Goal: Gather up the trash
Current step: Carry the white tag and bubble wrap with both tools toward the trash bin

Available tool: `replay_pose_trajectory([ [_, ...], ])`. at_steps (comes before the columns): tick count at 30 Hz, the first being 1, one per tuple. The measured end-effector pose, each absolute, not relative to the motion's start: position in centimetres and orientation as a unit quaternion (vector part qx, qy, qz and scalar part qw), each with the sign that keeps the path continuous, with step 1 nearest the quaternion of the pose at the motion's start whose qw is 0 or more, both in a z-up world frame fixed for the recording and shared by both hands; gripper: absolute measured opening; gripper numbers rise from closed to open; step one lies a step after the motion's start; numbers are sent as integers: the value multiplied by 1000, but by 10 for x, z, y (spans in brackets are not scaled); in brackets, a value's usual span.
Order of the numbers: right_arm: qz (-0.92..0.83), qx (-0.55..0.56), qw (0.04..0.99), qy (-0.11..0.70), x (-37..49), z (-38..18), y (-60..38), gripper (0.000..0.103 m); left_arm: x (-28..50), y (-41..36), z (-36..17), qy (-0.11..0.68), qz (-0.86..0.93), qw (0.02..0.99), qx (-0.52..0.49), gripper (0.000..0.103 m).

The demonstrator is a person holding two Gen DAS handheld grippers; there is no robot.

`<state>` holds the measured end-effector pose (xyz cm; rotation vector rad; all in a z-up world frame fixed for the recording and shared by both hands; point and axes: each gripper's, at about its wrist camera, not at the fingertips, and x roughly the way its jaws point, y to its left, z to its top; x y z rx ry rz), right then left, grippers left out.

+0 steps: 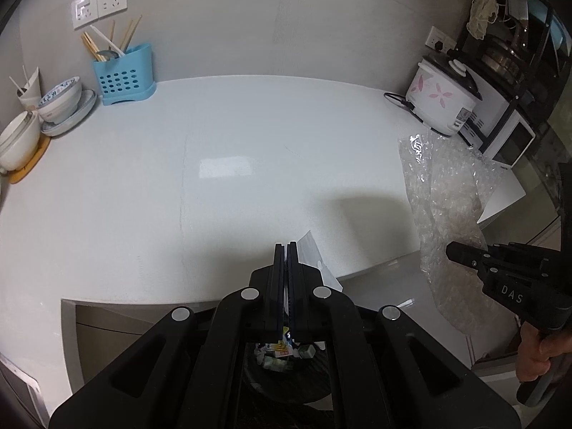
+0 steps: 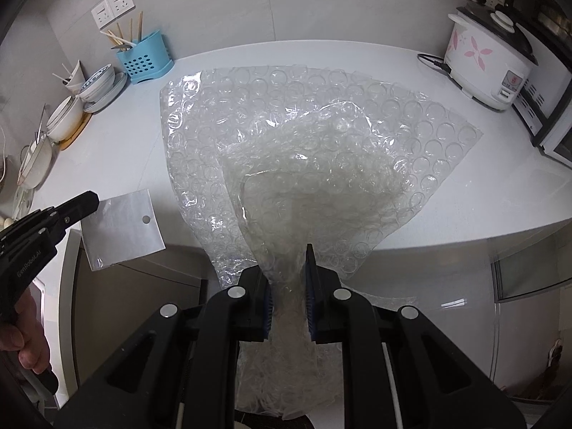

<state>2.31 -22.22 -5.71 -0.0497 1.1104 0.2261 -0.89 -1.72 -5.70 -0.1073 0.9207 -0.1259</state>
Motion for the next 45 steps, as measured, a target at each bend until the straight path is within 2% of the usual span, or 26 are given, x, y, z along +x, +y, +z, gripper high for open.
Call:
replay_pose_trajectory([
  [16, 135, -32, 824, 549, -31, -88, -239, 14, -42, -33, -96, 476, -73, 875, -51, 0],
  [45, 153, -36, 795, 586, -56, -163, -246, 14, -39, -61, -162, 529, -85, 844, -18, 0],
])
